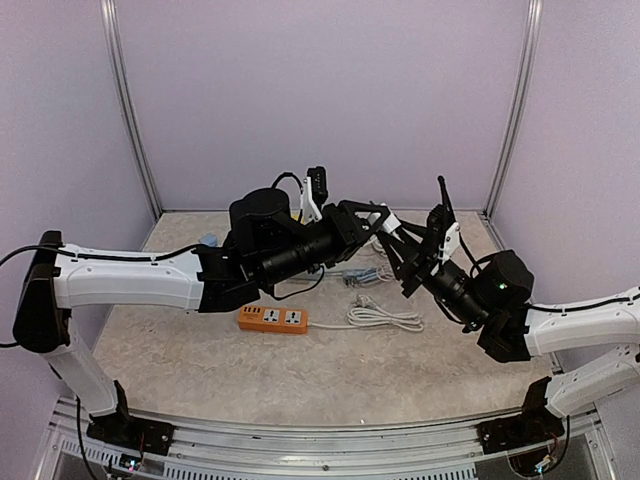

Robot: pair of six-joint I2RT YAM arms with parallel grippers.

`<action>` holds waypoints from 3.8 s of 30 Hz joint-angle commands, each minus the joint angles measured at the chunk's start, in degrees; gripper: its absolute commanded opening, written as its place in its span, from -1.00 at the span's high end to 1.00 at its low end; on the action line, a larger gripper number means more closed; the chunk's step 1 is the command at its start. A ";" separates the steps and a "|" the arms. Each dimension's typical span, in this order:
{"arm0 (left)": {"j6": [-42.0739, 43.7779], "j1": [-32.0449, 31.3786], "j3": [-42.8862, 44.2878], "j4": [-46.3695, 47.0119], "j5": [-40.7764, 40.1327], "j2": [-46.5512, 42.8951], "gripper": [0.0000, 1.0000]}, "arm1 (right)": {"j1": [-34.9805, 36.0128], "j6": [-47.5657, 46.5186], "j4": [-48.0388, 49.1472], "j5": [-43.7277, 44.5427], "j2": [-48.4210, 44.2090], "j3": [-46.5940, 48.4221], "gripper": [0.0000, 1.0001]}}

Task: Insert the plug
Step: Pass from the left arm to the right, then move the socket to the center of the board.

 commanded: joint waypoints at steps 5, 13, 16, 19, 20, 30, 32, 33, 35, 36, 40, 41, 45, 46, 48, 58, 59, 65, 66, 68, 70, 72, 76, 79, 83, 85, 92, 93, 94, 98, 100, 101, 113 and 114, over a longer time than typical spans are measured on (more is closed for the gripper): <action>-0.05 -0.27 -1.22 4.15 0.86 0.71 0.81 | 0.49 -0.49 0.68 -0.87 0.63 0.09 0.78; 2.87 -0.20 -4.86 5.23 -0.64 -2.38 -0.70 | 0.45 1.51 -14.50 0.07 -3.46 4.19 1.00; 5.57 0.41 -9.41 4.15 -4.59 -6.71 -0.98 | 0.35 1.41 -27.57 1.00 -5.24 8.92 1.00; 8.09 1.70 -15.69 1.27 -9.27 -14.17 -0.98 | 0.11 0.63 -39.43 3.64 -5.89 13.83 1.00; 8.57 2.24 -17.31 -0.67 -11.48 -17.63 -0.98 | 0.09 -0.28 -43.64 4.17 -5.60 15.98 1.00; -7.59 9.59 -22.41 -51.53 -35.39 -36.86 -0.98 | -0.02 -7.63 -88.93 1.53 13.94 46.89 1.00; -11.91 11.41 -21.85 -59.71 -36.81 -36.41 -0.98 | -0.01 -8.85 -93.86 0.22 19.37 51.95 1.00; -12.77 12.34 -21.90 -61.98 -36.64 -36.01 -0.98 | -0.04 -9.65 -96.18 -0.20 22.03 54.28 1.00; -13.50 13.76 -22.29 -64.20 -36.24 -34.08 -0.98 | -0.01 -10.89 -101.16 -1.50 27.66 61.00 1.00; -14.03 14.32 -22.64 -64.79 -36.02 -33.31 -0.98 | -0.05 -11.57 -103.84 -2.66 30.57 63.97 1.00; -16.78 16.01 -25.67 -63.11 -33.78 -30.30 -0.98 | 0.27 -14.49 -113.50 -7.55 42.39 76.21 1.00; -16.44 16.26 -27.09 -61.88 -33.20 -30.35 -0.98 | 0.43 -15.41 -115.52 -8.31 44.83 78.99 1.00; -16.48 18.41 -32.36 -56.67 -30.67 -31.81 -0.98 | 1.73 -18.31 -123.03 -10.54 53.89 89.96 1.00; -16.90 19.38 -32.99 -56.69 -29.97 -32.11 -0.98 | 2.15 -18.80 -125.43 -10.30 55.81 92.41 1.00; -16.70 20.39 -33.87 -56.16 -29.46 -32.35 -0.98 | 3.01 -19.62 -129.23 -9.75 59.60 97.24 1.00; -14.80 20.57 -38.85 -48.39 -28.12 -32.79 -0.98 | 6.04 -22.29 -130.84 -7.14 65.32 101.05 1.00; -14.05 20.57 -39.68 -46.46 -27.79 -32.73 -0.98 | 6.06 -22.28 -130.81 -6.80 65.63 101.13 1.00; -9.60 20.71 -42.81 -32.51 -25.07 -29.21 -0.98 | 6.14 -21.11 -129.61 -2.19 66.41 100.73 1.00; -9.32 20.71 -42.56 -31.20 -24.58 -28.01 -0.96 | 6.07 -20.59 -129.49 -1.73 66.04 100.18 1.00; -8.65 21.05 -41.36 -29.54 -23.13 -24.95 -0.90 | 5.90 -19.62 -128.24 -1.63 64.50 98.30 1.00; -8.50 21.26 -39.68 -29.25 -22.13 -21.98 -0.83 | 5.68 -18.78 -126.06 -1.55 62.14 95.12 1.00; -8.56 21.79 -38.51 -28.69 -20.66 -18.75 -0.70 | 5.47 -18.23 -123.99 -1.40 59.48 91.64 1.00; -9.26 23.58 -38.29 -25.12 -17.09 -14.74 -0.42 | 5.08 -17.25 -121.29 -0.93 55.27 85.96 1.00; -8.94 24.61 -38.76 -21.41 -15.42 -13.25 -0.08 | 5.01 -16.54 -119.91 -0.16 52.89 83.01 1.00; -7.96 25.52 -38.06 -18.75 -13.43 -10.70 0.20 | 4.86 -15.91 -118.83 1.21 50.45 80.28 1.00; -7.55 25.71 -37.80 -17.29 -11.97 -9.23 0.31 | 4.76 -15.70 -118.46 1.80 49.43 79.57 1.00; -6.95 25.84 -36.61 -14.44 -9.33 -4.18 0.53 | 4.35 -15.41 -118.01 3.89 46.59 78.41 1.00; -6.99 25.84 -36.63 -13.54 -8.66 -3.69 0.57 | 4.36 -15.35 -117.69 4.07 46.18 77.93 1.00; -6.99 25.84 -36.55 -12.87 -8.02 -3.00 0.60 | 4.32 -15.26 -117.37 4.26 45.80 77.38 1.00; -7.08 25.27 -35.52 -10.59 -5.50 -0.69 0.67 | 4.20 -15.24 -116.37 4.33 45.07 75.37 1.00; -7.04 24.35 -34.49 -10.44 -4.95 0.62 0.67 | 4.18 -15.45 -116.84 3.95 45.35 75.12 1.00; -6.89 23.71 -33.91 -10.36 -4.92 1.24 0.67 | 4.07 -15.50 -117.19 3.82 45.60 75.14 1.00; -5.22 18.88 -29.41 -5.52 -2.89 7.33 0.64 | 2.82 -17.39 -120.91 5.00 49.32 75.75 1.00; -4.83 18.70 -29.22 -5.24 -2.75 7.41 0.61 | 2.69 -17.47 -120.84 5.10 49.45 75.49 1.00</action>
